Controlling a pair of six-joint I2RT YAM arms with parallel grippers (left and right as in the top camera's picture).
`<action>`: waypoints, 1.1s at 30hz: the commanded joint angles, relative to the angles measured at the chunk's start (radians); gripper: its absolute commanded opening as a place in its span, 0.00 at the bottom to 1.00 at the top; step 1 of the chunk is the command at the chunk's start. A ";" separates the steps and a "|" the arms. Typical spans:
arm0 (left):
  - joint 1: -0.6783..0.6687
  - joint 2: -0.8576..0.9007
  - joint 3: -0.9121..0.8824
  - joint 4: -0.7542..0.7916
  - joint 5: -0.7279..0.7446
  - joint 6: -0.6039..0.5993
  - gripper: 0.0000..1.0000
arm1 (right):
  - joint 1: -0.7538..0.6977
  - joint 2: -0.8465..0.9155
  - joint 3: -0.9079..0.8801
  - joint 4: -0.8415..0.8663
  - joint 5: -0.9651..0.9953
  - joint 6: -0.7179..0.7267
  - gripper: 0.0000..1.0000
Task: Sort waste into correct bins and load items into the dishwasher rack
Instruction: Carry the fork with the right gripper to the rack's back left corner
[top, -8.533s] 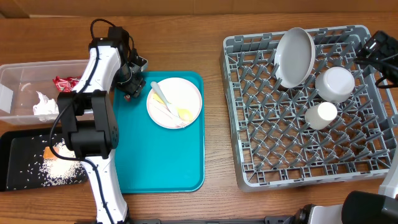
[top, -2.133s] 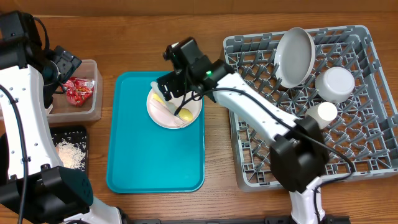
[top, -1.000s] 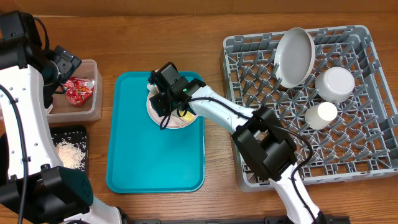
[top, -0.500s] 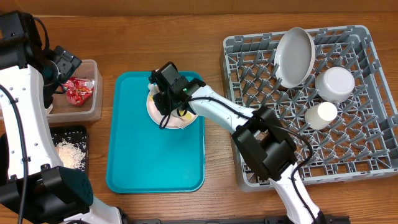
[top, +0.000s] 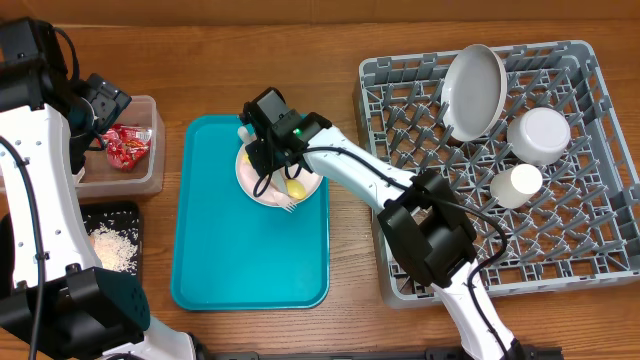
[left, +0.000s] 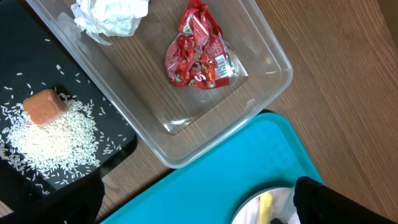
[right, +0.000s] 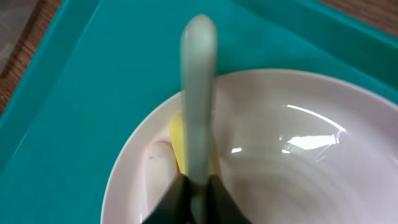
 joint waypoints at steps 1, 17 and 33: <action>0.000 0.000 -0.002 0.002 -0.013 0.004 1.00 | -0.013 0.009 0.055 -0.029 -0.005 0.015 0.04; 0.000 0.000 -0.002 0.002 -0.013 0.004 1.00 | -0.205 -0.230 0.288 -0.446 0.293 0.135 0.04; 0.000 0.000 -0.002 0.002 -0.013 0.004 1.00 | -0.419 -0.227 0.121 -0.473 0.285 0.124 0.04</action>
